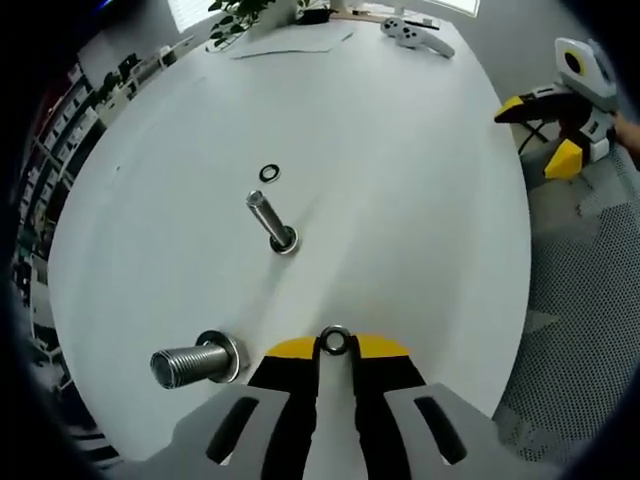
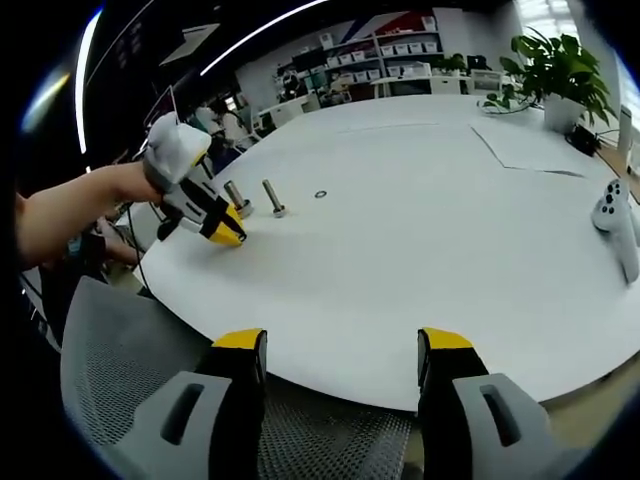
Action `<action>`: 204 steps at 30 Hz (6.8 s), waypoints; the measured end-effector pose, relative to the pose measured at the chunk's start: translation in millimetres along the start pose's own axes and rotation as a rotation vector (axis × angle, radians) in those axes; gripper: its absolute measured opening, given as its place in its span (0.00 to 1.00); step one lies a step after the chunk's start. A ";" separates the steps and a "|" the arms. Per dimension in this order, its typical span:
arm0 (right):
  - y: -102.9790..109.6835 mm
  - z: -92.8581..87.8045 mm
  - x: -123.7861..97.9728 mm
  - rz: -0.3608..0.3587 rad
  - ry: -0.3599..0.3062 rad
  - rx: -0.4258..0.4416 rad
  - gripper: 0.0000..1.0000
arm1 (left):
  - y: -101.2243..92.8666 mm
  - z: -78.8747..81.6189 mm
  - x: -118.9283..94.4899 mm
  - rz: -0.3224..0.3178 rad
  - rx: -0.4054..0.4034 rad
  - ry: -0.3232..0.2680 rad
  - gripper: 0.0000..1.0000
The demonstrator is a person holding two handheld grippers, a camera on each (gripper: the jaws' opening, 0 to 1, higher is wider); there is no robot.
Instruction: Place the washer onto the threaded stud by aligning its center hole with the stud, sliding it down to the base, and recovering from edge contact or off-axis alignment until the washer reaches the visible bottom stop.
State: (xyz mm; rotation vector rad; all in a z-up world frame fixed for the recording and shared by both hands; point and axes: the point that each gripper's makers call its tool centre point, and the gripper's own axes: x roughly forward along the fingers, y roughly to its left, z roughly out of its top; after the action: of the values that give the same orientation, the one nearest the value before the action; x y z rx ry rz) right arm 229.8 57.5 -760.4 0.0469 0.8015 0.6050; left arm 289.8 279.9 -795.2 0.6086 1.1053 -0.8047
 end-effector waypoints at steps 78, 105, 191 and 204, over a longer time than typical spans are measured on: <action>2.4 -1.4 0.7 0.014 0.013 -0.010 0.63 | 35.1 69.2 3.9 0.032 0.048 -0.048 0.08; 4.5 -2.8 1.1 0.023 0.024 -0.019 0.63 | 30.9 62.4 5.5 0.006 0.107 -0.025 0.20; 14.6 -15.7 3.9 0.085 0.105 -0.058 0.64 | 49.0 120.1 41.6 -0.080 0.164 0.063 0.20; 22.6 -18.6 3.3 0.129 0.120 -0.066 0.66 | 50.6 121.5 45.9 -0.076 0.135 0.059 0.22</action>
State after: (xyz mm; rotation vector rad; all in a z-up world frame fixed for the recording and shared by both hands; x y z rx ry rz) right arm 207.6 74.6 -769.7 0.0019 0.8993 0.7616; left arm 406.3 203.4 -794.9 0.7106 1.1397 -0.9381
